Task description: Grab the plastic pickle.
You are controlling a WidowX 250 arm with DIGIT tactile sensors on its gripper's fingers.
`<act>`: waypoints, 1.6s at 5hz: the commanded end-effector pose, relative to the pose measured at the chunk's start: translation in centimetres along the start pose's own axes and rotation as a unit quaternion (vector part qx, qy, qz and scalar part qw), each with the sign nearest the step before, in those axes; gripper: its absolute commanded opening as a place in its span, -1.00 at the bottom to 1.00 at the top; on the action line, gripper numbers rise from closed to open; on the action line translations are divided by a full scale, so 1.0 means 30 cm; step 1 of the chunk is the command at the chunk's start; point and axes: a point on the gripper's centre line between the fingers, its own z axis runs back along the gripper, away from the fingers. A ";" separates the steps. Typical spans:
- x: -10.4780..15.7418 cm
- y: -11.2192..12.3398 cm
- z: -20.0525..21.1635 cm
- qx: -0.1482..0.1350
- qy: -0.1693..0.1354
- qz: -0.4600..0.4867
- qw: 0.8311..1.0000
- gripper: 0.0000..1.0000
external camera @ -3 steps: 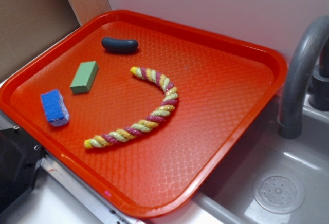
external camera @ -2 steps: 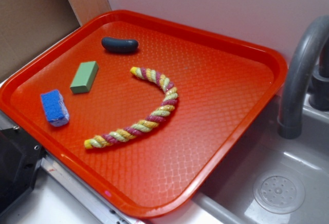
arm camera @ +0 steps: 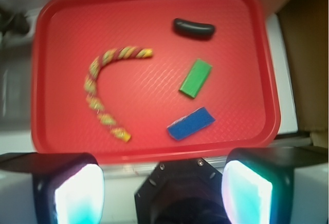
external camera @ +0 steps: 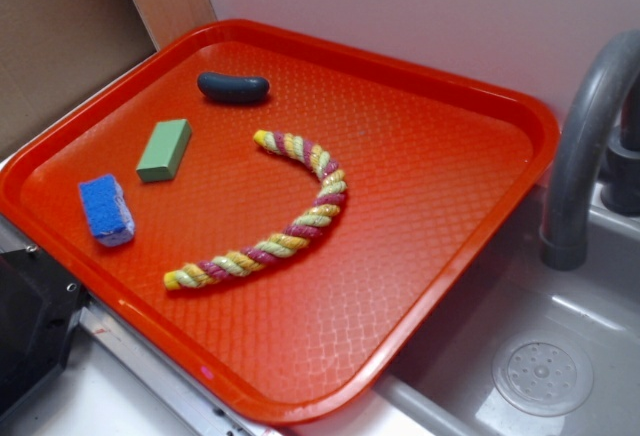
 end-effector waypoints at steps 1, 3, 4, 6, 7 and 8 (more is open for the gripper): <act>0.147 0.004 -0.145 0.036 -0.055 0.214 0.975 1.00; 0.379 0.183 -0.339 0.012 -0.081 0.455 0.887 1.00; 0.431 0.247 -0.400 0.028 -0.090 0.561 0.823 1.00; 0.480 0.283 -0.521 0.082 -0.076 0.677 0.727 1.00; 0.482 0.270 -0.568 0.101 -0.084 0.677 0.724 1.00; 0.467 0.247 -0.610 0.113 -0.083 0.664 0.735 1.00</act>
